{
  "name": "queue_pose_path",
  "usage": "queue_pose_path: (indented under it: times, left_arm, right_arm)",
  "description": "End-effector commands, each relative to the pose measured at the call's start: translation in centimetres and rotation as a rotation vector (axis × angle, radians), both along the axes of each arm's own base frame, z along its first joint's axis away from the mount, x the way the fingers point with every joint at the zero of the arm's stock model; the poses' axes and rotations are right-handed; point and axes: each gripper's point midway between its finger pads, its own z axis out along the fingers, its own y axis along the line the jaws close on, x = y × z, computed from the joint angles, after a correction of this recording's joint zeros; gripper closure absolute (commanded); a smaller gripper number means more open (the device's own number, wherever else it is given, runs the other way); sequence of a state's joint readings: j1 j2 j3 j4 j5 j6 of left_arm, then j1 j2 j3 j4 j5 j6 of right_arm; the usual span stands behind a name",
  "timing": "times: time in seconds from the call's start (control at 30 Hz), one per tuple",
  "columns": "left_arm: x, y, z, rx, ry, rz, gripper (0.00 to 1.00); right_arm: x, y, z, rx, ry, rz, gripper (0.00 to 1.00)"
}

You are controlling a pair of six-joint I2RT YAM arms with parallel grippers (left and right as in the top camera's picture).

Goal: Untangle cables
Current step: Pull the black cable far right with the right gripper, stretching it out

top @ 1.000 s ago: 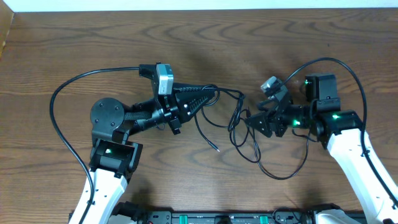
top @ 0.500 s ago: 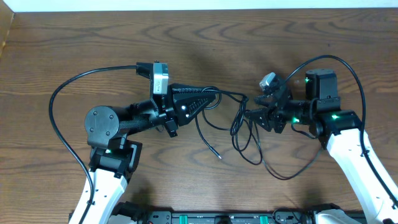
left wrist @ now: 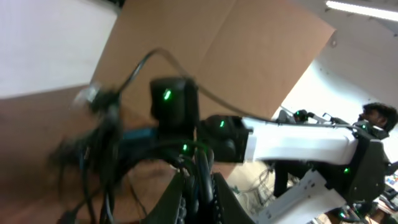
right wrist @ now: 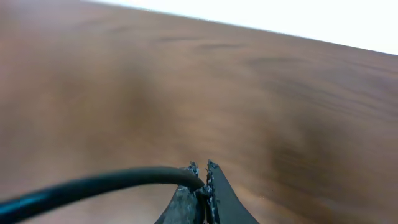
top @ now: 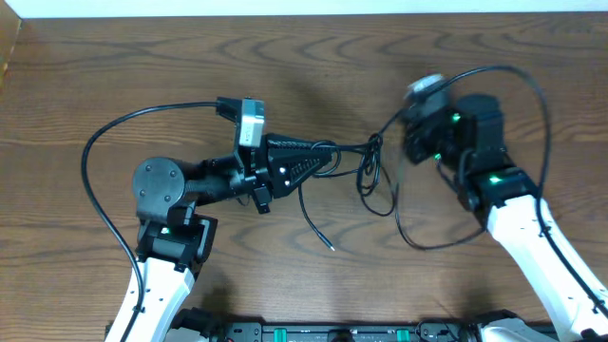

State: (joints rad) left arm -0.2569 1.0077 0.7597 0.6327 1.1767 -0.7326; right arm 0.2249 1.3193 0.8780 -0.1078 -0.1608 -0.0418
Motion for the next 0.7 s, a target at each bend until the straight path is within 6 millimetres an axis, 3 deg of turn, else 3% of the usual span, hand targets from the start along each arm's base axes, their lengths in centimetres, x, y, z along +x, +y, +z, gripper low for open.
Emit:
queue_pose_path:
  times: [0.0, 0.13, 0.33, 0.53, 0.6, 0.67]
  left_arm:
    - [-0.8, 0.0, 0.4, 0.032, -0.088, -0.026, 0.92]
    - [-0.3, -0.1, -0.8, 0.067, -0.096, -0.018, 0.92]
    - [0.7, -0.3, -2.4, 0.095, -0.07, -0.013, 0.92]
    - [3.1, 0.9, -3.6, 0.114, -0.064, 0.053, 0.92]
    - [4.0, 1.4, -3.9, 0.117, -0.048, 0.081, 0.92]
    - [4.8, 1.7, -4.3, 0.12, -0.031, 0.104, 0.92]
  right_arm:
    - [1.9, -9.6, 4.0, 0.02, -0.104, -0.463, 0.99]
    - [1.4, -15.7, 4.8, 0.032, -0.121, -0.62, 0.99]
    - [-1.2, -23.7, 3.1, 0.116, -0.042, -0.878, 0.99]
    - [-2.1, -25.8, 2.5, 0.135, -0.016, -0.916, 0.99]
    - [-1.9, -25.1, 2.5, 0.156, -0.008, -0.877, 0.99]
    - [-1.2, -23.1, 2.6, 0.2, 0.002, -0.76, 0.99]
